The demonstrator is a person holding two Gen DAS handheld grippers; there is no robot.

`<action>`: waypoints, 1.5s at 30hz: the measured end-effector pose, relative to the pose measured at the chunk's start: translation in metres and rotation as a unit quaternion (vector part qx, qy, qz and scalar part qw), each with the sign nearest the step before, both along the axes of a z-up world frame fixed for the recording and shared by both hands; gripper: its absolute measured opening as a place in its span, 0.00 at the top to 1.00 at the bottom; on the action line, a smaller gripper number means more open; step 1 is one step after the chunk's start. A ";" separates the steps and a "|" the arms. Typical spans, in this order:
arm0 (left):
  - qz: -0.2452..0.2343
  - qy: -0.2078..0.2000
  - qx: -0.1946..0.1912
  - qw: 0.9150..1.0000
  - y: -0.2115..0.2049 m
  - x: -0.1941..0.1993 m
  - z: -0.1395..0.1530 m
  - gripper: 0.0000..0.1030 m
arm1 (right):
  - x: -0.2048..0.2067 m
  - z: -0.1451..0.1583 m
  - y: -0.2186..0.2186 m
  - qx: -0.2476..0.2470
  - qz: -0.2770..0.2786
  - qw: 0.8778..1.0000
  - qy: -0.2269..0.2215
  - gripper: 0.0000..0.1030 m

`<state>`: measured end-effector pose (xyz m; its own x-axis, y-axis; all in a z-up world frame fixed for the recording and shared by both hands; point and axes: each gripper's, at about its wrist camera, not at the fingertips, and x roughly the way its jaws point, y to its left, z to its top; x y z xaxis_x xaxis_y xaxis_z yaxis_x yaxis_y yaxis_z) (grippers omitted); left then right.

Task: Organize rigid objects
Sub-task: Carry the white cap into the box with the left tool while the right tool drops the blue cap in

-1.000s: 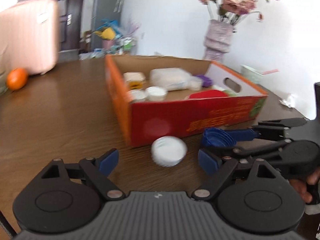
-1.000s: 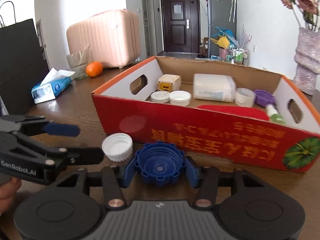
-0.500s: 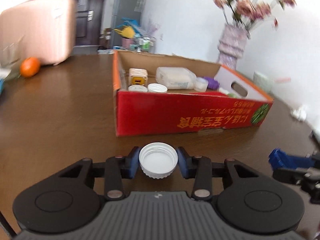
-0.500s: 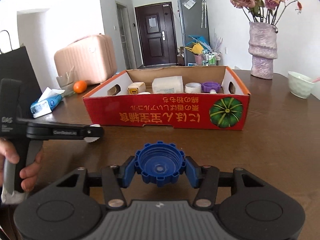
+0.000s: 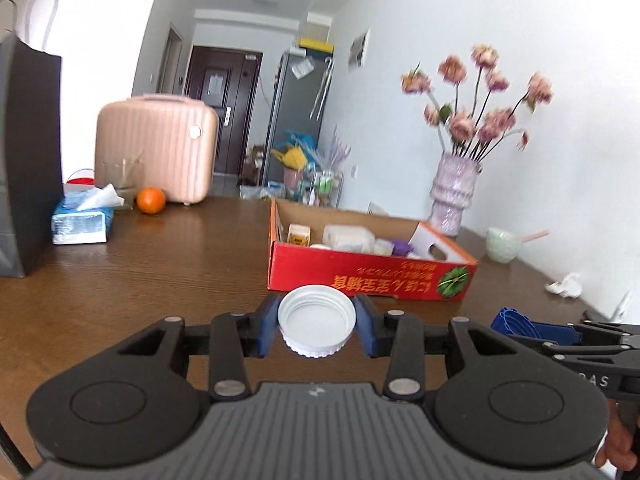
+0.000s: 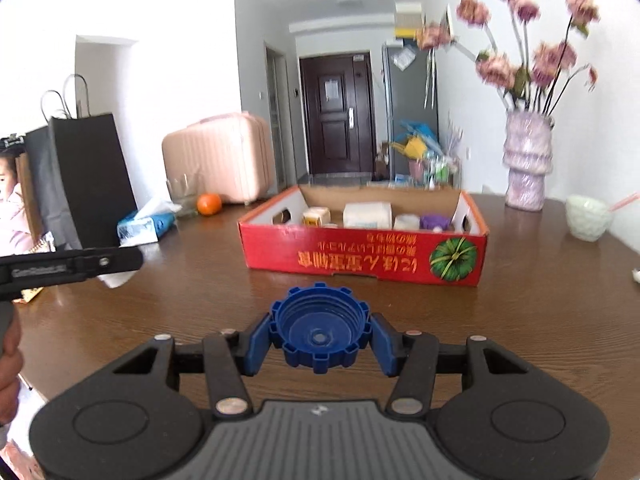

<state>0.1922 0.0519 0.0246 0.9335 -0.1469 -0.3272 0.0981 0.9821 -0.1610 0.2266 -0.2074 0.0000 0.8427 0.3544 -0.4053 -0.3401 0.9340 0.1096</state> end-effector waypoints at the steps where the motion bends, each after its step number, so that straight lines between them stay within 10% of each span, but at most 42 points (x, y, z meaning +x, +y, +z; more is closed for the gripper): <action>1: 0.002 -0.007 0.000 1.000 0.000 -0.010 0.003 0.61 | -0.009 0.003 -0.002 0.002 -0.003 1.000 -0.008 0.50; 10: 0.003 -0.062 0.005 0.998 -0.006 -0.092 0.017 0.61 | -0.076 0.015 -0.009 0.013 -0.009 0.999 -0.050 0.50; 22: -0.020 -0.072 0.000 0.997 -0.015 -0.053 0.015 0.61 | -0.061 0.018 0.000 -0.001 -0.015 0.998 -0.061 0.50; 34: -0.045 -0.022 0.019 0.999 -0.013 0.117 0.026 0.61 | 0.052 0.038 -0.018 0.013 -0.013 0.999 -0.047 0.50; 45: -0.042 0.083 0.045 0.995 -0.025 0.296 -0.008 0.61 | 0.273 0.034 -0.003 0.019 0.024 0.997 0.070 0.50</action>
